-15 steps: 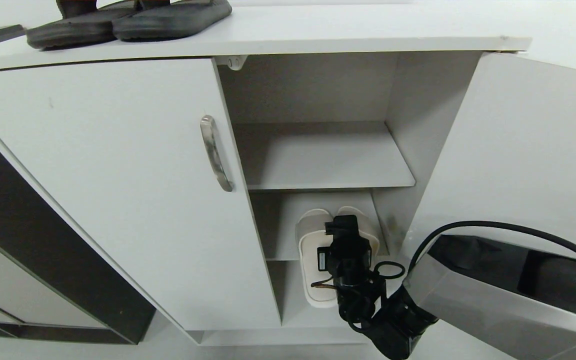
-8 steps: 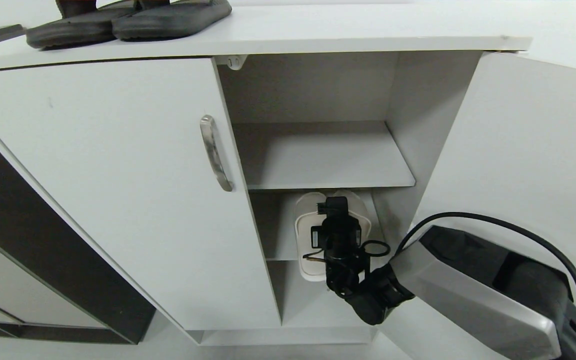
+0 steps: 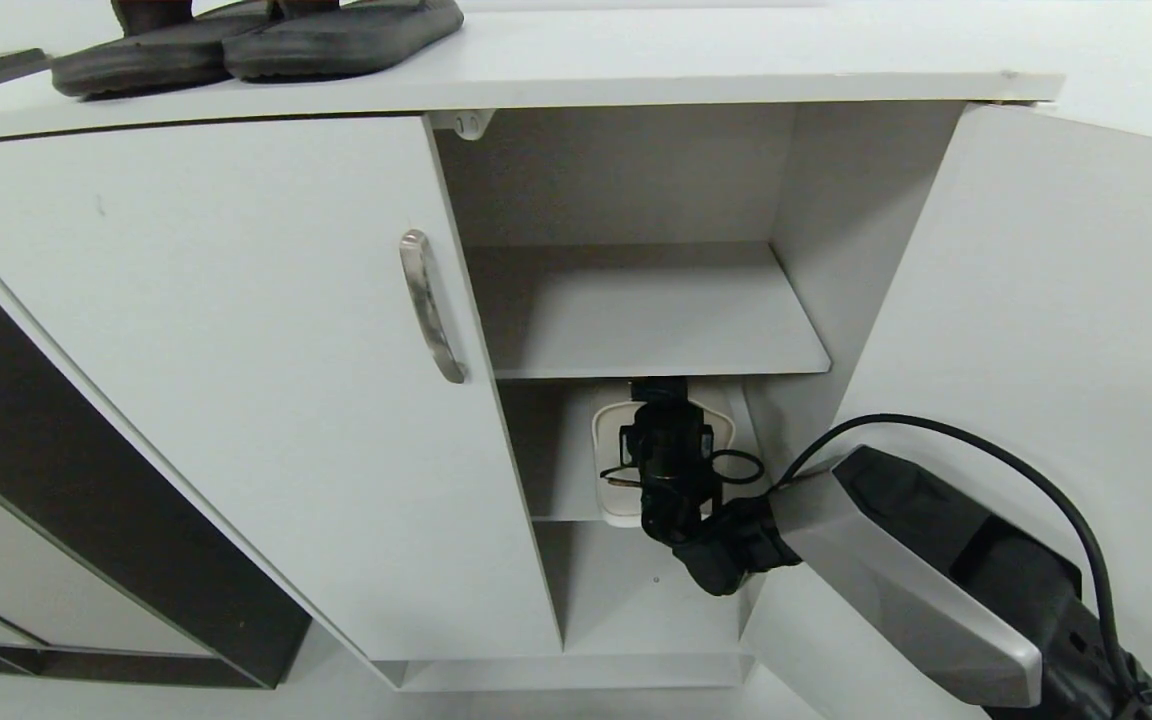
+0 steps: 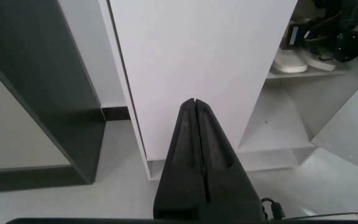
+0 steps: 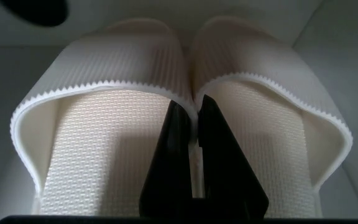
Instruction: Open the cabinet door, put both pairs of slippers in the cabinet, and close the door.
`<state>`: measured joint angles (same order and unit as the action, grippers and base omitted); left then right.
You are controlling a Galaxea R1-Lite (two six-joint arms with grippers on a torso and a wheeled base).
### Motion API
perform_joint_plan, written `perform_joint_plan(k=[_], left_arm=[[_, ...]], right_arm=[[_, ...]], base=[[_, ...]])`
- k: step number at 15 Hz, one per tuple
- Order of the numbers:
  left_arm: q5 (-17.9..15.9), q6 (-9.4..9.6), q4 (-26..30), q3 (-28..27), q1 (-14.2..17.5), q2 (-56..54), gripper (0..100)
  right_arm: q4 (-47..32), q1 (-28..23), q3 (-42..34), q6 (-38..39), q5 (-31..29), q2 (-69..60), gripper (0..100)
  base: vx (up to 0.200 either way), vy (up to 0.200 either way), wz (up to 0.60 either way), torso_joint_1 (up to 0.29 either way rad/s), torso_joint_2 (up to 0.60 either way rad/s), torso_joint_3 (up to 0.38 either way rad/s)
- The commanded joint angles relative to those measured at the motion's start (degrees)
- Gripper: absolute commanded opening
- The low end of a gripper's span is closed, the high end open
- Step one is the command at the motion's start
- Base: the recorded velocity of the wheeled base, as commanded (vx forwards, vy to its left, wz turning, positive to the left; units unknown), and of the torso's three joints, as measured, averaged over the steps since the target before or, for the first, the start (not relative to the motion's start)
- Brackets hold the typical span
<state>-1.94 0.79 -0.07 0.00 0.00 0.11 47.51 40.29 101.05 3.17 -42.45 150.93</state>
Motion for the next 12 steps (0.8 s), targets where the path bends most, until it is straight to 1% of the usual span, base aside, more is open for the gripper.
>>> perform_joint_plan(k=[1, 3, 4, 5, 12], left_arm=[[0.0, 0.00, 0.0, 0.0, 0.0, 0.0, 0], [0.0, 0.00, 0.0, 0.0, 0.0, 0.0, 0], [0.0, 0.00, 0.0, 0.0, 0.0, 0.0, 0], [0.0, 0.00, 0.0, 0.0, 0.0, 0.0, 0], [0.0, 0.00, 0.0, 0.0, 0.0, 0.0, 0]], right_arm=[[-0.3, -0.6, 2.3, 0.0, 0.0, 1.5, 0], [-0.4, -0.7, 2.8, 0.0, 0.0, 1.7, 0], [-2.4, -1.4, 5.2, 0.1, 0.0, 2.5, 0], [-2.9, -1.5, 6.5, 0.1, 0.0, 3.2, 0], [-3.3, -1.7, 6.8, 0.1, 0.0, 3.9, 0]], base=[[0.000, 0.000, 0.00, 0.000, 0.00, 0.000], [0.000, 0.000, 0.00, 0.000, 0.00, 0.000], [0.000, 0.000, 0.00, 0.000, 0.00, 0.000], [0.000, 0.000, 0.00, 0.000, 0.00, 0.000], [0.000, 0.000, 0.00, 0.000, 0.00, 0.000]])
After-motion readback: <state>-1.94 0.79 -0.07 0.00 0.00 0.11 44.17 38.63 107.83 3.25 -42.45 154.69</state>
